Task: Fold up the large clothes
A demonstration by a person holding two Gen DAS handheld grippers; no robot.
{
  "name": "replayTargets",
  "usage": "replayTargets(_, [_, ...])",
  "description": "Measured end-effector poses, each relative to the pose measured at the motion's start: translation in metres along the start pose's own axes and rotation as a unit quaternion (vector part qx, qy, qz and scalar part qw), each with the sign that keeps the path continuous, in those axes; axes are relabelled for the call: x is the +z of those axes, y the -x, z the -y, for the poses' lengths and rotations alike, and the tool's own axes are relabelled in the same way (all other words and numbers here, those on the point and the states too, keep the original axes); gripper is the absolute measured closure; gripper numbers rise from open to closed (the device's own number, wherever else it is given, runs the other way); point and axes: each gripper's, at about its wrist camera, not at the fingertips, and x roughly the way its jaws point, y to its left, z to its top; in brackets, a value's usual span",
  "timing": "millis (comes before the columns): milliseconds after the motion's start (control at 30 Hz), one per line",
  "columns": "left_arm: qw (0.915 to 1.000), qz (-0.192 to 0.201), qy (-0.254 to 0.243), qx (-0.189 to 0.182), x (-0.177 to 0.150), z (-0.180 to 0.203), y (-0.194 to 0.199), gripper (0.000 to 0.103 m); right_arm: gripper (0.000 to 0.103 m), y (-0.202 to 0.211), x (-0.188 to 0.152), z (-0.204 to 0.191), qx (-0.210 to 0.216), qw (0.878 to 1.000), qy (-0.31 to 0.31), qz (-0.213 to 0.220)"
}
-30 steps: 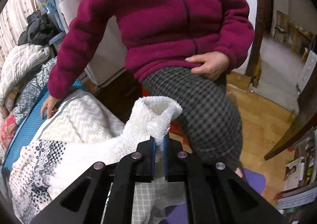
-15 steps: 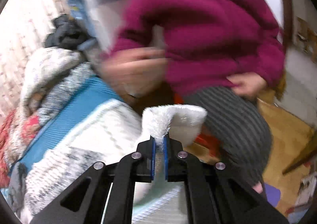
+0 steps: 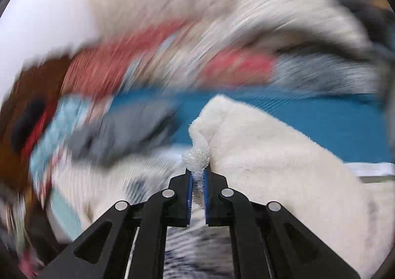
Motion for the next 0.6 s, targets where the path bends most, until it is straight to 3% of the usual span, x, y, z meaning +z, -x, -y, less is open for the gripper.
replayTargets(67, [0.9999,-0.003,0.016,0.005,-0.003,-0.018,0.001,0.078,0.091,-0.066,-0.035,-0.043,-0.004,0.998,0.044,-0.054])
replayTargets(200, [0.9995,-0.004,0.033,0.003,-0.003,-0.038,0.004,0.078,0.087,-0.112,-0.074,-0.063,-0.008,0.992,0.071,-0.102])
replayTargets(267, [0.9997,0.001,0.025,0.001,0.002,-0.035,0.005,0.078,0.081,-0.103,-0.08,-0.067,0.006,0.992,0.094,-0.085])
replayTargets(333, [0.9998,0.007,0.017,-0.004,0.009,-0.03,0.004,0.078,0.059,-0.089,-0.078,-0.065,-0.004,0.992,0.107,-0.071])
replayTargets(367, [0.9998,0.011,0.016,-0.01,0.014,-0.024,0.003,0.078,0.042,-0.085,-0.079,-0.065,-0.015,0.992,0.105,-0.069])
replayTargets(400, [0.9997,0.013,0.016,-0.014,0.018,-0.02,0.002,0.078,0.03,-0.079,-0.078,-0.063,-0.014,0.992,0.099,-0.072])
replayTargets(467, [0.9994,0.017,0.014,-0.028,0.024,-0.008,0.0,0.078,0.029,-0.063,-0.081,-0.063,0.022,0.992,0.107,-0.069])
replayTargets(533, [0.9992,0.014,0.001,-0.038,0.03,0.007,-0.002,0.078,0.029,-0.042,-0.088,-0.06,0.025,0.99,0.119,-0.066])
replayTargets(600, [0.9987,0.015,-0.029,-0.038,0.039,0.025,-0.005,0.078,0.029,-0.003,-0.087,-0.036,0.034,0.995,0.089,-0.02])
